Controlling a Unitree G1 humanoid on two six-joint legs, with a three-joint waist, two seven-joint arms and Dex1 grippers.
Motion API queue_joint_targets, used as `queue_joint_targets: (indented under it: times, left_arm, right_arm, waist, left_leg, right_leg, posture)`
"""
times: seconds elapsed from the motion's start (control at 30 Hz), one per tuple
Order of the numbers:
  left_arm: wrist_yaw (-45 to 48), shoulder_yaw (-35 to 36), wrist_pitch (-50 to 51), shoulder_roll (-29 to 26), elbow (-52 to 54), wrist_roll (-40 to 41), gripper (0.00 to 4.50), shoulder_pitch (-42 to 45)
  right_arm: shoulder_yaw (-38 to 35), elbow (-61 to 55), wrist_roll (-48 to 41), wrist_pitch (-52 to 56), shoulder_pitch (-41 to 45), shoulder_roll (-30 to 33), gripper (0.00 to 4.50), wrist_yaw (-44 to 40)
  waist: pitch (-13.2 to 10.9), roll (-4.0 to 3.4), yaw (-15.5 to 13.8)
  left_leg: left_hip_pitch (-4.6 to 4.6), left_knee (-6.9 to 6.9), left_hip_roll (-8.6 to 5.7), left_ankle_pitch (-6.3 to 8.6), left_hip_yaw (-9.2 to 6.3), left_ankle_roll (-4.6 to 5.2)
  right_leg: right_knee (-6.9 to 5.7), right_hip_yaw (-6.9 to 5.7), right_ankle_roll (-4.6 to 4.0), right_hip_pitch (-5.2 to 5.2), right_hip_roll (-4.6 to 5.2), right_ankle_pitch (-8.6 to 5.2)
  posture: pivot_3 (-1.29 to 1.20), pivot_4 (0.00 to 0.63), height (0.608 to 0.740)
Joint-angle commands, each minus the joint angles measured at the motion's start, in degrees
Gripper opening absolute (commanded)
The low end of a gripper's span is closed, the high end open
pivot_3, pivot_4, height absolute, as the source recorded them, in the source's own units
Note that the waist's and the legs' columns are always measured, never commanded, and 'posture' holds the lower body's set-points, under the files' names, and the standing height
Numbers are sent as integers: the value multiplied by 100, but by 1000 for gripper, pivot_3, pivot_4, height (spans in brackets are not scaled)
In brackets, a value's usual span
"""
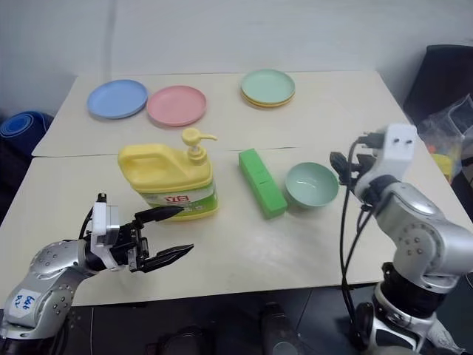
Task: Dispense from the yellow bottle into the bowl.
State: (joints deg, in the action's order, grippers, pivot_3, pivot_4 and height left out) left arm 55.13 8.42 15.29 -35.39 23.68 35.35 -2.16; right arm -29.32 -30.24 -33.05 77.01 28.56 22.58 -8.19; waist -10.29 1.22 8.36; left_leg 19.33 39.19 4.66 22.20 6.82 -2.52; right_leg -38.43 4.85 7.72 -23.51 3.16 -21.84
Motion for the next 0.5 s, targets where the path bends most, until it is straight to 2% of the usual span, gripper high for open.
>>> queue_joint_targets:
  times: [0.03,0.13,0.27,0.5]
  left_arm:
    - [79,-10,-121,-16,4,-36,4500,70]
    - [101,10,-110,-58,-13,-32,4500,76]
    - [74,16,-106,-66,-18,-31,4500,121]
    - [-17,31,-157,-22,-3,-51,4500,76]
  right_arm:
    - [605,-255,-515,227,151,105,3710,-512]
    - [1823,-44,-216,-48,124,491,4482,-781]
    - [2673,804,86,-316,644,424,4482,-892]
    - [3567,2661,782,-921,1798,182,4482,-1095]
  waist:
    - [0,0,43]
    - [-1,-1,49]
    - [0,-1,61]
    - [0,-1,108]
  left_leg:
    - [-4,0,6,-2,-1,-4]
    - [-7,-2,15,-6,-12,-10]
    - [-3,0,8,-5,-19,-10]
    - [1,1,6,-10,-41,-1]
  right_leg:
    - [1,8,0,0,-12,0]
    - [-2,14,0,0,-28,0]
    - [-5,8,0,-2,-13,0]
    - [-24,-24,0,-4,25,0]
  posture:
    - [0,150,740]
    - [0,150,740]
    - [0,150,740]
    - [0,150,740]
